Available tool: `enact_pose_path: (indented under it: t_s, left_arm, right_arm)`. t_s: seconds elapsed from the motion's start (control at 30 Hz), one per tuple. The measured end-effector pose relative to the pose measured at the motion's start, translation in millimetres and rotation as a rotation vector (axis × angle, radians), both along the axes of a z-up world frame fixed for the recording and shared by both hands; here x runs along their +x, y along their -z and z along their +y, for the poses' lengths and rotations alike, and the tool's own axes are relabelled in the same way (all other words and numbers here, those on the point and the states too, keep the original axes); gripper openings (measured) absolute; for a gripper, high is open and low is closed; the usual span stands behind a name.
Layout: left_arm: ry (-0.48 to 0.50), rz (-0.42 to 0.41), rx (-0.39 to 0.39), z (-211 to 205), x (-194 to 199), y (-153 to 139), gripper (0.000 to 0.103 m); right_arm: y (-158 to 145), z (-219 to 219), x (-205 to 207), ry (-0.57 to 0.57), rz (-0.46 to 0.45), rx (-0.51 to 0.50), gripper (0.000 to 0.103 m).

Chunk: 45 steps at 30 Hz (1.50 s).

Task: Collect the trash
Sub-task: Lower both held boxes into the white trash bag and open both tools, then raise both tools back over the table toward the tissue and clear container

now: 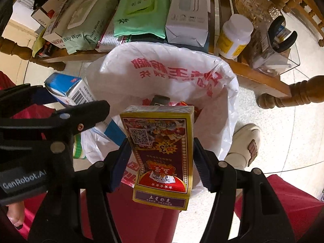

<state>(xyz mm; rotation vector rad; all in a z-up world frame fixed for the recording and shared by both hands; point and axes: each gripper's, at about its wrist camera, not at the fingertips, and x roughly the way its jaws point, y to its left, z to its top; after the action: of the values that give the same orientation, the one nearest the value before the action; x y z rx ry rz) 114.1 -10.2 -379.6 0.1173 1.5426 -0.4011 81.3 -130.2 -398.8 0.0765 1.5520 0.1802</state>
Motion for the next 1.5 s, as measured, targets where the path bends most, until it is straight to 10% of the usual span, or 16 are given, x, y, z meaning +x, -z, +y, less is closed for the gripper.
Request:
enact_pose_path:
  t_s: [1.0,1.27,1.5]
  left_arm:
    - [-0.012,0.02,0.044,8,-8,-8,0.078]
    - [0.029,-0.065,0.023,35,-49,-100,0.08]
    - [0.185,-0.23,0.001,38,-40,-247,0.092]
  right_arm:
    - [-18,-6,-5,0.039,-0.004,0.046,0.075]
    - [-117,-20,-50,-0.025,-0.122,0.067,0.083]
    - [-241,-49,-47,-0.064,-0.249,0.078,0.09]
